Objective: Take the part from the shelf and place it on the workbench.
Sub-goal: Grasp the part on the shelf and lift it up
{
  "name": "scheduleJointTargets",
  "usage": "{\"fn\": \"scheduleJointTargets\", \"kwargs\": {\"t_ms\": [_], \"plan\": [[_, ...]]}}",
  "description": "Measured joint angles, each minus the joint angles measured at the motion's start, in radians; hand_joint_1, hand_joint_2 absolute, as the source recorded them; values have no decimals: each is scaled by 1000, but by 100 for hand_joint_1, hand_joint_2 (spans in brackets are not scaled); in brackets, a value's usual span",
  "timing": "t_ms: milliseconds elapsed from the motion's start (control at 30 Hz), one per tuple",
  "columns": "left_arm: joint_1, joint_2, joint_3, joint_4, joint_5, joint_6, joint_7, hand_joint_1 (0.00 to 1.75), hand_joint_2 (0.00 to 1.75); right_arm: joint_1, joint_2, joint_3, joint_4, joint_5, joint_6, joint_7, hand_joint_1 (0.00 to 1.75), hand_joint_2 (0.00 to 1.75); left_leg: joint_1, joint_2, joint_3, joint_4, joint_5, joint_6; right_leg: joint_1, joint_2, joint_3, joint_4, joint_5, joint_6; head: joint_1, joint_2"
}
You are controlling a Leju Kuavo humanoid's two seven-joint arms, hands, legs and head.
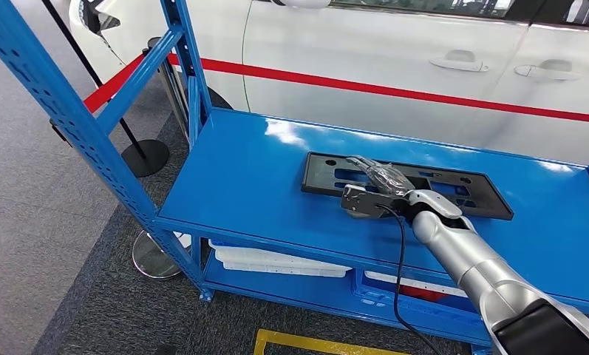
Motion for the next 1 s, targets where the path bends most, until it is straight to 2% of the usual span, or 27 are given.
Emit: {"fn": "scheduleJointTargets", "kwargs": {"t_ms": [100,200,467,1000], "plan": [[-6,0,13,0,33,-57,-150,0,175,3,-1,1,3,-14,-26,2,0,175,0,0,0,0,0,0,0,0,0,0,0,0,0,0],[-16,0,26,0,51,-103,-219,0,175,6,-2,2,4,-21,-36,2,0,175,0,0,0,0,0,0,0,0,0,0,0,0,0,0],[-26,6,46,0,62,-129,-186,0,175,5,-2,9,4,-27,-49,14,0,175,0,1,0,0,0,0,0,0,0,0,0,0,0,0],[-25,8,51,0,57,-121,-165,0,175,3,-2,9,3,-26,-49,23,0,175,0,1,0,0,0,0,0,0,0,0,0,0,0,0]]}}
